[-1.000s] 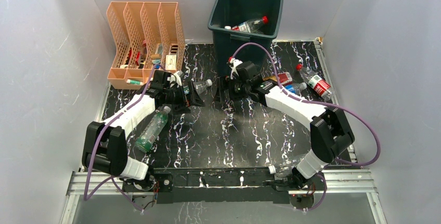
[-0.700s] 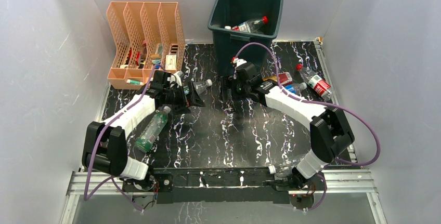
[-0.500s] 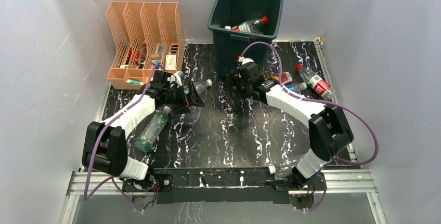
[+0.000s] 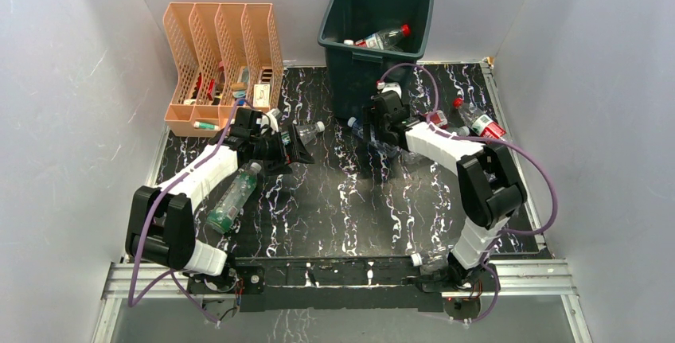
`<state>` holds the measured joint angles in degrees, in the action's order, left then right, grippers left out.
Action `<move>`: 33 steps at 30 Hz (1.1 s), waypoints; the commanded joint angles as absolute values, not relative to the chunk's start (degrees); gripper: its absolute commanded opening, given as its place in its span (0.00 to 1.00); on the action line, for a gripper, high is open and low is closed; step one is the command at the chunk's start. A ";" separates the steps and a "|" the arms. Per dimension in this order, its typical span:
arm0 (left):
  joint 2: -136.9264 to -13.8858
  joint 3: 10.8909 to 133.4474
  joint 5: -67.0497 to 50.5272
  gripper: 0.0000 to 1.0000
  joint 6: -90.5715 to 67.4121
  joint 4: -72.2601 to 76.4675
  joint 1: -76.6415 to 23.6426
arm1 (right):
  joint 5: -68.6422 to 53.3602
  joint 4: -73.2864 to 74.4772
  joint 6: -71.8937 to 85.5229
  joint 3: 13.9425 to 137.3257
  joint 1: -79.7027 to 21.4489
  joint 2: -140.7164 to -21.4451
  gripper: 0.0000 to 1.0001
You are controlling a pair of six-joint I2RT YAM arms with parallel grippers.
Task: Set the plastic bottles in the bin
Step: Pick up the plastic bottle at the center of the board.
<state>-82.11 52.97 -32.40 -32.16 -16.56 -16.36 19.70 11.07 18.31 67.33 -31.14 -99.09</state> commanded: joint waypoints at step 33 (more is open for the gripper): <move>-81.84 51.44 -34.31 0.98 -32.83 -15.38 -16.88 | 12.01 1.80 16.07 59.44 -32.02 -100.38 0.69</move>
